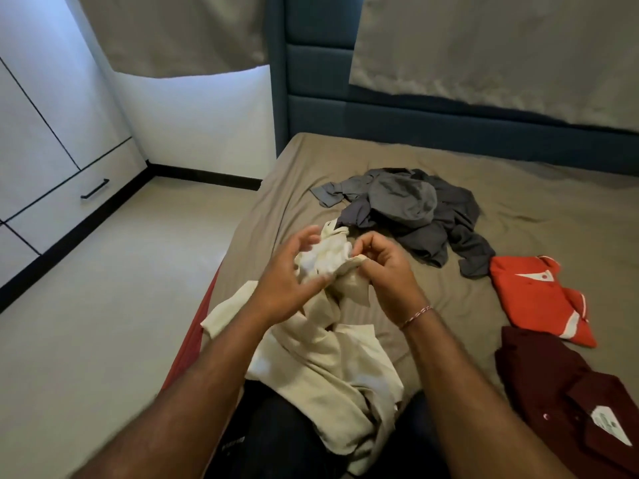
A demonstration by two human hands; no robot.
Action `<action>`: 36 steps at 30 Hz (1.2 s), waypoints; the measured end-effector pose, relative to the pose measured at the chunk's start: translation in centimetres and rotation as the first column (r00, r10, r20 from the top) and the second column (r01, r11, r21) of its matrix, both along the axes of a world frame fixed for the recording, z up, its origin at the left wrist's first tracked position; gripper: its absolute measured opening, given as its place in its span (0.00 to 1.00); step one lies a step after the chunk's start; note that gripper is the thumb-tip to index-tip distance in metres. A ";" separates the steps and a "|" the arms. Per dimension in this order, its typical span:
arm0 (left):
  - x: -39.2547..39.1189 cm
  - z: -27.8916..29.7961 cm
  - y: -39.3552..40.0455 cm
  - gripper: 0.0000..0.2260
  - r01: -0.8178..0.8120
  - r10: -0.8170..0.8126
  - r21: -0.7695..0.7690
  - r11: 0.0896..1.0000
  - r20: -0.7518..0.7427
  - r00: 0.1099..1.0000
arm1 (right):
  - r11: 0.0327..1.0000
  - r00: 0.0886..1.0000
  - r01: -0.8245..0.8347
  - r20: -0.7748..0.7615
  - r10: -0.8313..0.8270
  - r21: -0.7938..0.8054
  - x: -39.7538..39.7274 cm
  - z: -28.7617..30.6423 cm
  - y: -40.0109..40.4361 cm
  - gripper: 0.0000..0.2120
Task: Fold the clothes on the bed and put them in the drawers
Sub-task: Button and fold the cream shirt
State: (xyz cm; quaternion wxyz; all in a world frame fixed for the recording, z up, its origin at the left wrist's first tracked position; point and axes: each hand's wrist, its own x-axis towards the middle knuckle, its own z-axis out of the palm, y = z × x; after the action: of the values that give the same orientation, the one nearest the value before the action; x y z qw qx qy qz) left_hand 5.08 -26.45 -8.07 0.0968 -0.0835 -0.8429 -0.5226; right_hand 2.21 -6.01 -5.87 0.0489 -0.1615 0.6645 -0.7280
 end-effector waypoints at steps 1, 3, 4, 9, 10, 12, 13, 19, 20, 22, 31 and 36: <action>-0.1 1.0 0.6 0.37 0.142 -0.145 -0.090 0.986 -0.026 0.989 | 0.995 0.996 -0.089 -0.020 0.090 0.038 0.0 1.0 0.4 0.10; -0.7 2.9 1.5 0.37 0.311 -0.318 -0.198 0.929 -0.004 0.948 | 0.971 0.974 -0.217 -0.045 0.222 0.099 -0.1 2.5 1.0 0.11; -1.1 3.9 2.0 0.33 0.348 -0.354 -0.210 0.914 0.008 0.935 | 0.966 0.970 -0.231 -0.055 0.238 0.119 -0.1 3.0 1.3 0.12; -2.6 7.5 2.8 0.07 0.151 -0.180 -0.251 0.956 -0.094 0.979 | 0.988 0.999 0.014 -0.031 -0.019 -0.155 0.8 2.7 1.4 0.17; -2.7 7.8 2.9 0.04 0.123 -0.141 -0.160 0.979 -0.104 0.985 | 0.977 0.998 0.068 0.013 -0.067 -0.200 1.0 2.2 1.4 0.18; -2.5 8.4 2.9 0.03 0.101 -0.089 0.118 0.988 -0.100 0.991 | 0.979 0.994 0.095 0.062 -0.085 -0.180 1.2 1.3 1.2 0.20; -2.3 8.7 2.8 0.03 0.105 -0.085 0.251 0.962 -0.089 0.992 | 0.989 0.997 0.065 0.049 -0.060 -0.130 1.2 0.9 1.0 0.20; -2.0 11.7 2.3 0.03 0.094 -0.038 0.298 0.950 -0.189 0.981 | 0.971 0.915 0.232 -0.354 -0.196 0.064 0.6 3.7 -1.5 0.09; -2.2 12.6 1.9 0.04 0.068 -0.008 0.280 0.958 -0.210 0.978 | 0.960 0.891 0.268 -0.397 -0.218 0.074 0.3 4.9 -1.6 0.11; -3.1 15.3 1.2 0.05 0.016 0.042 0.200 0.980 -0.282 0.959 | 0.945 0.858 0.310 -0.460 -0.229 0.108 -0.2 8.4 -1.6 0.14; -6.6 26.5 -1.5 0.08 -0.100 0.340 0.479 0.872 -0.447 0.827 | 0.661 0.976 0.049 -0.176 0.126 0.748 -1.3 17.3 1.7 0.15; -8.4 28.3 -5.0 0.05 -0.465 0.478 0.176 0.868 -0.552 0.684 | 0.958 0.997 -0.011 -0.067 0.032 0.287 0.0 16.5 3.6 0.09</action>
State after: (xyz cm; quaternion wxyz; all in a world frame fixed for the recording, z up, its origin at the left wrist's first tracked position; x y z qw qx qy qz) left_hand -3.32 -31.48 20.19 0.4800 -0.0179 -0.7598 -0.4383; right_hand 2.18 -2.40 10.65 0.0560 -0.1857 0.7625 -0.6172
